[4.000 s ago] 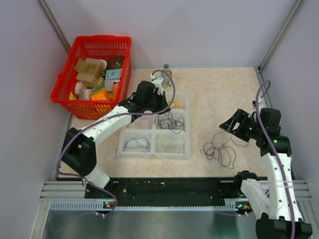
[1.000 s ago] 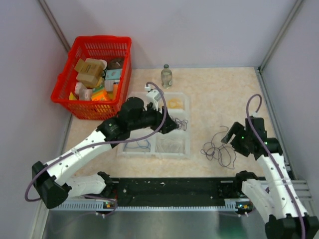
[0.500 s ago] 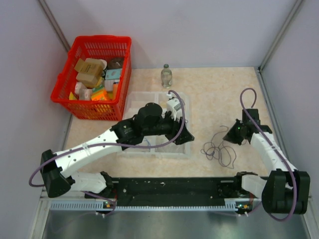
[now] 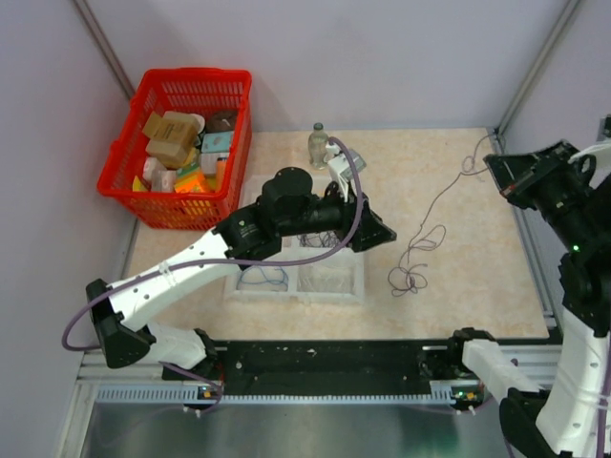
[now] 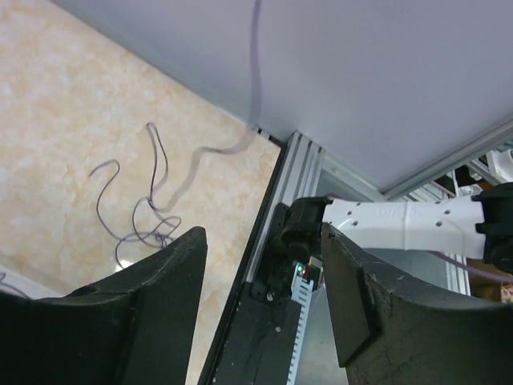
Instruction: Untangle the cables
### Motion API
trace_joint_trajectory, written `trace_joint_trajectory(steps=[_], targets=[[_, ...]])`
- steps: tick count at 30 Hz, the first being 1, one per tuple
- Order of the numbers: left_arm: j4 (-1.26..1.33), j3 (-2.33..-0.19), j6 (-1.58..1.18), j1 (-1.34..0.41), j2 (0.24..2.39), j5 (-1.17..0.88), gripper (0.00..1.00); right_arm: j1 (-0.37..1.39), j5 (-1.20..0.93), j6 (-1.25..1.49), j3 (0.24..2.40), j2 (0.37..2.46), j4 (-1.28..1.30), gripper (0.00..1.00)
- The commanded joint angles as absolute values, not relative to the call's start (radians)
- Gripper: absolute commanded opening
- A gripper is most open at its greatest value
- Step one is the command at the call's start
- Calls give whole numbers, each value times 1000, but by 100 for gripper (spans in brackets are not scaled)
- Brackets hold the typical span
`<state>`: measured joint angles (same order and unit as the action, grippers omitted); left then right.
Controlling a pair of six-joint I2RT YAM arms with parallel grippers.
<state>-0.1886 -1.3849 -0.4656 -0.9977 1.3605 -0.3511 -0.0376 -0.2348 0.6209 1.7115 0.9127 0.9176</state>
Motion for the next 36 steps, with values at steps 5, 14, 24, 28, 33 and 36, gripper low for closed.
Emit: trace_joint_trajectory(steps=[5, 14, 24, 28, 33, 36], targets=[[-31, -1459, -456, -997, 1290, -327, 66, -43, -323, 638, 1888, 1022, 994, 0], [29, -1682, -471, -997, 1474, -426, 74, -43, -552, 862, 1978, 1072, 873, 0], [-40, -1881, -469, -997, 1651, -413, 81, -44, -669, 1049, 1799, 977, 672, 0], [-47, -1887, -466, -997, 1658, -423, 49, -43, -675, 1052, 1780, 965, 664, 0], [-109, -1856, -410, -997, 1609, -379, 0, -43, -666, 1000, 1701, 936, 666, 0], [-149, -1832, -353, -996, 1543, -324, 0, -43, -660, 905, 1616, 905, 675, 7]])
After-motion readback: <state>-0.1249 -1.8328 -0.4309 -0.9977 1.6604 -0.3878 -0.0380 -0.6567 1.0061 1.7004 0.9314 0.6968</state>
